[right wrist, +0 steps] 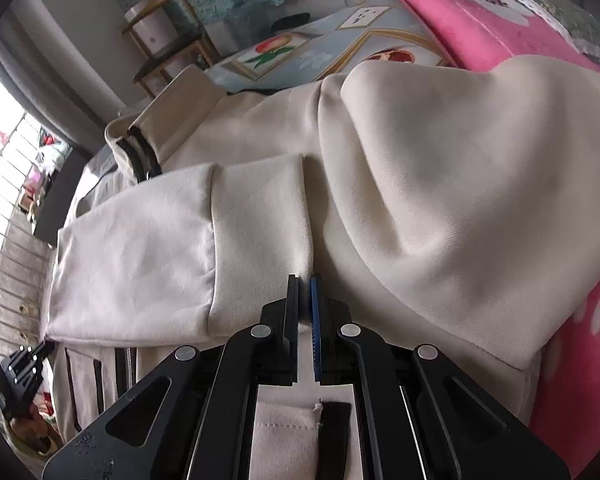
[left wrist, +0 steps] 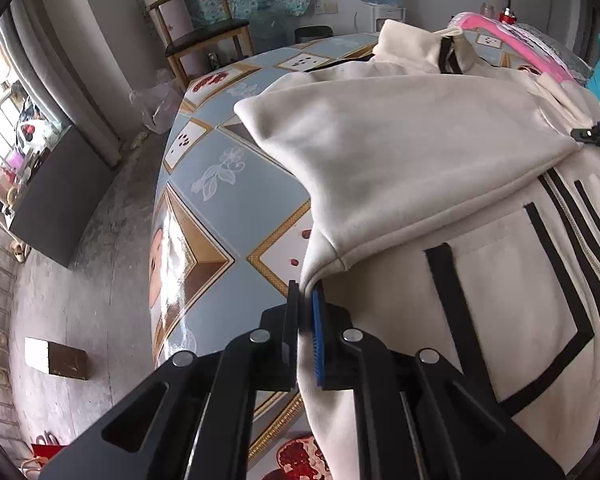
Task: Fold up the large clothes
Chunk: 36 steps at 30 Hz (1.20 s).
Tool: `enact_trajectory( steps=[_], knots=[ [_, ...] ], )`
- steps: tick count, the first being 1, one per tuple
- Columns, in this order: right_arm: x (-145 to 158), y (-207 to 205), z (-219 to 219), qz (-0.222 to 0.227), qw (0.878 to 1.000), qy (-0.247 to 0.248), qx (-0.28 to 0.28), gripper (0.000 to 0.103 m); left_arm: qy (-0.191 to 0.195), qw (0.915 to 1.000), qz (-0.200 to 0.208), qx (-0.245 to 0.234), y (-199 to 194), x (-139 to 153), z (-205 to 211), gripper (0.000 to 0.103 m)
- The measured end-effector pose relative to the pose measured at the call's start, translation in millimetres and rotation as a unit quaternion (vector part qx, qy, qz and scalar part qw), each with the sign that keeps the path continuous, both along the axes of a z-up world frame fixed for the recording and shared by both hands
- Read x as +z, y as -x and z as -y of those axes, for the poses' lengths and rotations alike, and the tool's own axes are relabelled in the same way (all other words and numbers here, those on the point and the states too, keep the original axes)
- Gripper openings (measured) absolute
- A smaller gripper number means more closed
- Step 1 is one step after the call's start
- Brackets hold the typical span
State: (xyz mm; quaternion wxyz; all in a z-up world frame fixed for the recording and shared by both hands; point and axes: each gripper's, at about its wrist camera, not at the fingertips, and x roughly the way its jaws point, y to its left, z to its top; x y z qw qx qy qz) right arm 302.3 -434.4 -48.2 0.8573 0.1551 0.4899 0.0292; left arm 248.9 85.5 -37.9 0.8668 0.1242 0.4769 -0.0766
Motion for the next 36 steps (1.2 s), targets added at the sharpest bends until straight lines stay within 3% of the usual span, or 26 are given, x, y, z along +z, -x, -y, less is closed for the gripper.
enact_trajectory(
  steps=[7, 11, 18, 21, 23, 26, 31, 36],
  knots=[
    [16, 14, -10, 0.033, 0.999, 0.033, -0.007, 0.005, 0.034, 0.9994, 0.001, -0.008, 6, 12, -6, 0.007],
    [18, 21, -16, 0.048, 0.997, 0.051, -0.011, 0.005, 0.037, 0.9993, -0.007, -0.005, 0, 4, -7, 0.007],
    [-1, 18, -14, 0.027, 0.998, 0.059, -0.014, 0.006, 0.055, 0.9984, -0.014, 0.001, 6, 7, -9, 0.009],
    [4, 20, -12, 0.020, 0.998, 0.054, -0.017, 0.014, 0.075, 0.9968, -0.025, 0.007, 14, 15, -15, 0.017],
    [19, 25, -14, 0.032, 0.997, 0.061, -0.017, 0.032, 0.093, 0.9953, -0.022, 0.011, 20, 27, -21, 0.026],
    [38, 29, -28, 0.058, 0.995, 0.077, 0.004, 0.050, 0.104, 0.9945, -0.004, 0.008, 23, 44, -23, 0.041],
    [37, 13, -71, 0.063, 0.988, 0.129, 0.059, 0.056, 0.096, 0.9953, 0.005, 0.009, -2, 62, -6, 0.055],
    [-4, -5, -95, 0.019, 0.979, 0.182, 0.088, 0.058, 0.103, 0.9945, -0.009, 0.016, -37, 52, 23, 0.064]
  ],
)
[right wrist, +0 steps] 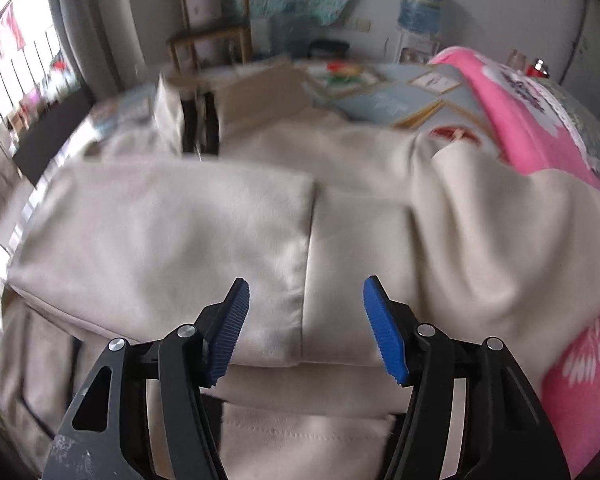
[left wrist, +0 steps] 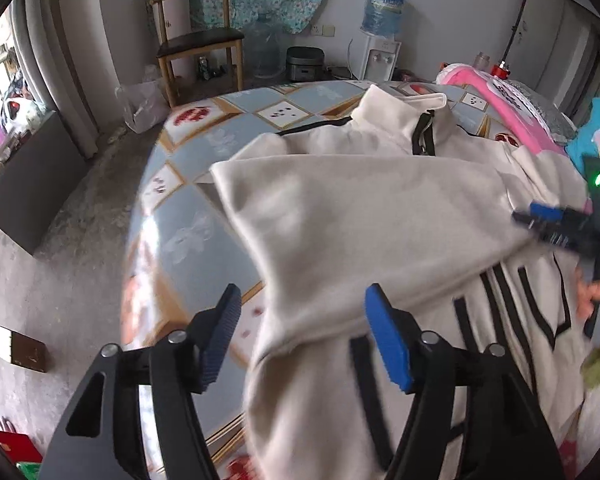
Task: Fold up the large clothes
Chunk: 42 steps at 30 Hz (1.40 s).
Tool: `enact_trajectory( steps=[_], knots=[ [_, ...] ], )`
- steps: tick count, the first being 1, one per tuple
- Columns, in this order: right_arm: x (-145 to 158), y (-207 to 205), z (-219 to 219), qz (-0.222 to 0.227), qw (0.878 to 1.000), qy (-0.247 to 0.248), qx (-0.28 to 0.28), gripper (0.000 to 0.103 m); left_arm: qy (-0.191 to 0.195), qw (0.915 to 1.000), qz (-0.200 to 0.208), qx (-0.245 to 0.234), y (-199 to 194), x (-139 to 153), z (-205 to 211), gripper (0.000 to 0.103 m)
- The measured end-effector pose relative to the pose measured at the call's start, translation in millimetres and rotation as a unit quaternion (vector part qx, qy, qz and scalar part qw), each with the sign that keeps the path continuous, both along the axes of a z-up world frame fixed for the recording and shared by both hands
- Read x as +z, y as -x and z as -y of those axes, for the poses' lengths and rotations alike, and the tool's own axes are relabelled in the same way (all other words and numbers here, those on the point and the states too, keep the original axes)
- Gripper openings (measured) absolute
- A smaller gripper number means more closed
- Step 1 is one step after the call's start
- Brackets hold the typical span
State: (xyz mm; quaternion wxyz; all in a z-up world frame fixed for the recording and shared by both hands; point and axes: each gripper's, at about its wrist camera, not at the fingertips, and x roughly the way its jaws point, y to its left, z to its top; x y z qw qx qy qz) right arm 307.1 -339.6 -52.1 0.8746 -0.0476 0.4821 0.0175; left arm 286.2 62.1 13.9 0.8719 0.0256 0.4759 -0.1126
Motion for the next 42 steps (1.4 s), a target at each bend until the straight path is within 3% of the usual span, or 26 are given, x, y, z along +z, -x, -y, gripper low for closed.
enact_trajectory(
  steps=[4, 8, 15, 21, 28, 32, 35, 38, 39, 42],
  knots=[
    [9, 10, 3, 0.008, 1.000, -0.007, 0.001, 0.063, -0.010, 0.9999, -0.004, -0.001, -18, -7, 21, 0.071],
    [25, 21, 11, 0.020, 1.000, -0.022, 0.001, 0.076, -0.005, 0.9999, -0.015, 0.002, -39, -17, 38, 0.075],
    [53, 35, 48, 0.032, 0.994, -0.104, -0.027, 0.079, -0.020, 0.9983, -0.053, 0.011, -63, -47, 52, 0.076],
    [74, 55, 112, 0.041, 0.982, -0.165, -0.079, 0.079, -0.043, 0.9978, -0.049, 0.011, -61, -57, 57, 0.078],
    [89, 76, 219, 0.060, 0.966, -0.174, -0.180, 0.079, -0.036, 0.9980, -0.049, 0.014, -61, -58, 57, 0.081],
    [96, 87, 289, 0.070, 0.946, -0.203, -0.243, 0.079, -0.024, 0.9981, -0.055, 0.016, -63, -57, 55, 0.082],
    [96, 92, 342, 0.077, 0.923, -0.236, -0.293, 0.079, -0.019, 0.9980, -0.058, 0.017, -64, -56, 54, 0.083],
    [89, 91, 385, 0.079, 0.896, -0.280, -0.336, 0.078, -0.015, 0.9979, -0.061, 0.019, -65, -56, 53, 0.083],
    [83, 90, 401, 0.082, 0.881, -0.303, -0.353, 0.077, -0.015, 0.9978, -0.062, 0.019, -65, -56, 53, 0.083],
    [70, 88, 426, 0.078, 0.857, -0.334, -0.384, 0.067, -0.018, 0.9977, -0.062, 0.021, -66, -56, 54, 0.083]
  ],
)
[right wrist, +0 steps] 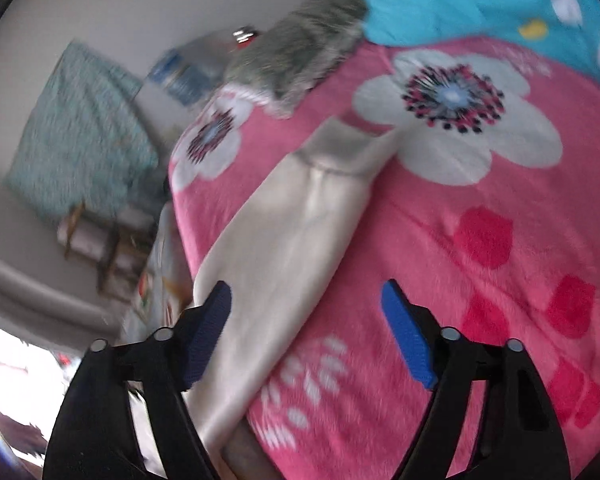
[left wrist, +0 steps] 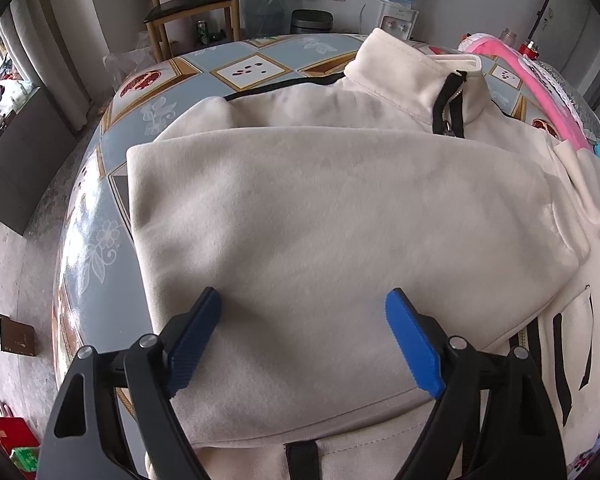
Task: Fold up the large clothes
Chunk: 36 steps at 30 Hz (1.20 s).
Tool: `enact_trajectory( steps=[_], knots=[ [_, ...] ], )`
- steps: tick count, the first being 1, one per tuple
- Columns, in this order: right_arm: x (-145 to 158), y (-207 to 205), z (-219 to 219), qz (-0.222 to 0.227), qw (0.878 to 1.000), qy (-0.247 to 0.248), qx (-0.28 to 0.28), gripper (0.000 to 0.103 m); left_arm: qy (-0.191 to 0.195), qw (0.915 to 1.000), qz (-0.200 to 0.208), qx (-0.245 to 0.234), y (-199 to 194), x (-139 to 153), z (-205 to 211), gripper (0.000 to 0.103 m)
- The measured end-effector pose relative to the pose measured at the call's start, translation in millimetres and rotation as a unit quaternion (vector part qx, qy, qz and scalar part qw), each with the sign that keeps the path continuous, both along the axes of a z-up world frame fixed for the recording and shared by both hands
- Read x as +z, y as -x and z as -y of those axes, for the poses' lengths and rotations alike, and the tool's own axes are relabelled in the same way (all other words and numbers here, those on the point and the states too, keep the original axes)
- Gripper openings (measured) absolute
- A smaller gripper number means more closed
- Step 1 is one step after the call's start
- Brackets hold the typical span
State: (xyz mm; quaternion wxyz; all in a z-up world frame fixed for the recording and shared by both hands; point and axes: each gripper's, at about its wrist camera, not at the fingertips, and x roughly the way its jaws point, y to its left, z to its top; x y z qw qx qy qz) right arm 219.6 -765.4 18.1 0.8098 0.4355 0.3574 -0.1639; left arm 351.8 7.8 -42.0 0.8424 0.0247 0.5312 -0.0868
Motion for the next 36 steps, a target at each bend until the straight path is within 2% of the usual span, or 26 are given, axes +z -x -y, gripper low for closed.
enact_trajectory(
  steps=[2, 9, 12, 15, 16, 18, 22, 27, 32, 36],
  knots=[
    [-11, -11, 10, -0.011, 1.000, -0.012, -0.018, 0.059, -0.007, 1.0000, 0.001, 0.000, 0, -1, 2, 0.083],
    [-37, -38, 28, -0.001, 0.998, -0.038, -0.047, 0.050, -0.014, 0.9999, 0.000, 0.006, -1, -2, 4, 0.083],
    [-48, -45, 33, -0.002, 0.997, -0.045, -0.056, 0.043, -0.016, 0.9998, 0.002, 0.006, 0, -2, 5, 0.083],
    [-60, -50, 35, -0.018, 0.997, -0.037, -0.059, 0.022, -0.025, 0.9997, 0.005, -0.001, 1, -3, 7, 0.083],
    [-62, -50, 35, -0.022, 0.998, -0.031, -0.058, 0.012, -0.028, 0.9996, 0.006, -0.003, 1, -4, 7, 0.083],
    [-59, -49, 31, -0.023, 0.998, -0.010, -0.054, 0.008, -0.030, 0.9995, 0.006, -0.004, 1, -4, 8, 0.083],
    [-33, -53, 15, -0.014, 0.997, 0.063, -0.033, 0.004, -0.028, 0.9996, 0.005, 0.000, 0, -4, 8, 0.083],
    [27, -51, -15, 0.028, 0.990, 0.138, 0.003, 0.004, -0.029, 0.9996, 0.006, 0.000, 0, -4, 8, 0.083],
    [88, -52, -61, 0.062, 0.976, 0.203, 0.043, 0.004, -0.017, 0.9998, 0.006, 0.004, 0, -3, 4, 0.083],
    [138, -48, -112, 0.093, 0.959, 0.253, 0.082, 0.004, 0.010, 0.9999, 0.005, 0.004, 0, 1, -3, 0.083]
  ],
)
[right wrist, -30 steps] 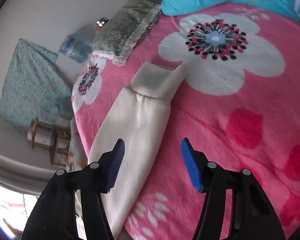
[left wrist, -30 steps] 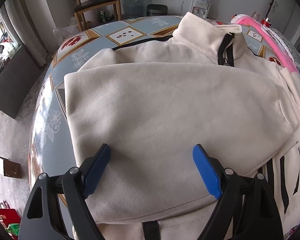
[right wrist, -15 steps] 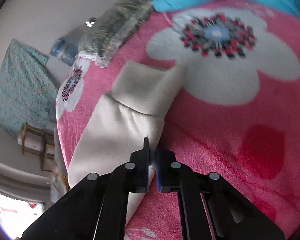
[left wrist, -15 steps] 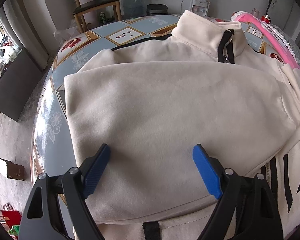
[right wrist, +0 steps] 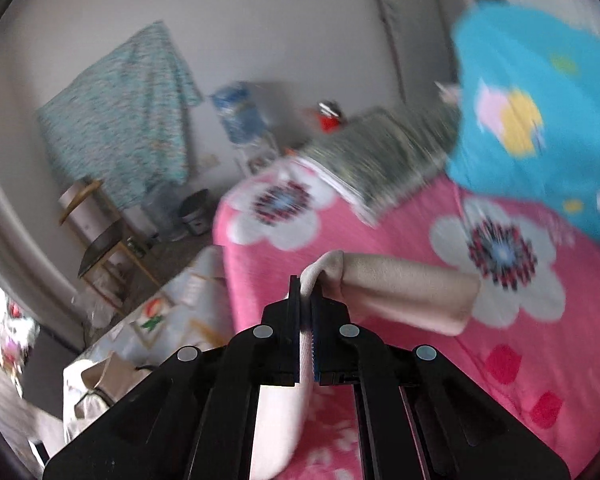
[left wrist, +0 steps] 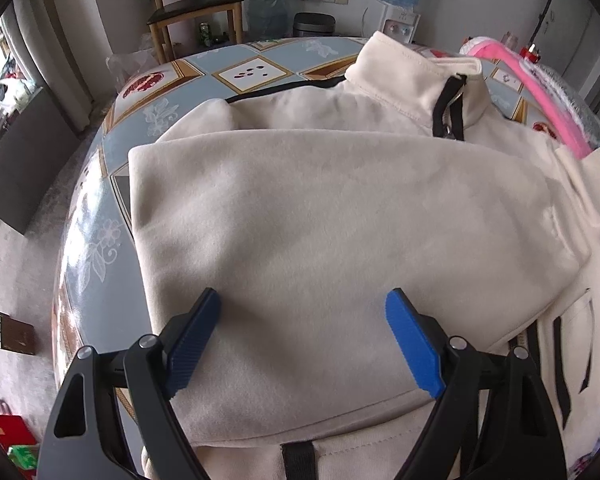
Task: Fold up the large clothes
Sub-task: 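Carry the held jacket side across the front with the right gripper and release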
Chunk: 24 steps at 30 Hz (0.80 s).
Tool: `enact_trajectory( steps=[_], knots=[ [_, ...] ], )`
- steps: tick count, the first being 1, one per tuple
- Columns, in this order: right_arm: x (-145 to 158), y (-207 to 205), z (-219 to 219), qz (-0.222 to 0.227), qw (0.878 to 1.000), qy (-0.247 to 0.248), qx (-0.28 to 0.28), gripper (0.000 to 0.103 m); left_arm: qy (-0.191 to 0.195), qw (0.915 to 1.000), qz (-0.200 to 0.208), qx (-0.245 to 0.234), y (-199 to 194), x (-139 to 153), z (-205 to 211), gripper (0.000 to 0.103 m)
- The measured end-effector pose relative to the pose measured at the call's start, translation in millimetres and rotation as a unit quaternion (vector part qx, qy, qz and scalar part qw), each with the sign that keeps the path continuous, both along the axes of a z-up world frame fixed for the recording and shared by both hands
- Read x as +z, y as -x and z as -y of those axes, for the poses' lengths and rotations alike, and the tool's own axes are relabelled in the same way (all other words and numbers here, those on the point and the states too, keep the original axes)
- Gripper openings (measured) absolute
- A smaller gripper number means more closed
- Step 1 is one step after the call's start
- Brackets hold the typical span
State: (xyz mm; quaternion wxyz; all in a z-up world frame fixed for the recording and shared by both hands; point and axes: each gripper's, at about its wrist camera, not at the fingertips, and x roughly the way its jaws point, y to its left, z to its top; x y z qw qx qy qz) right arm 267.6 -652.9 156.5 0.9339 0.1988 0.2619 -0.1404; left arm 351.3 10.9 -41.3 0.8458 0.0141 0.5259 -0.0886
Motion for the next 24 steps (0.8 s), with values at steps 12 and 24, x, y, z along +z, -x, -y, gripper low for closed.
enact_trajectory(
  steps=[12, 24],
  knots=[
    [70, -2, -182, 0.062, 0.985, 0.035, 0.159, 0.004, 0.060, 0.9980, 0.002, -0.022, 34, 18, -16, 0.064],
    [-69, -46, -374, -0.066, 0.944, 0.033, 0.322, 0.006, 0.116, 0.9931, 0.005, -0.014, 60, 29, -56, 0.036]
  ],
)
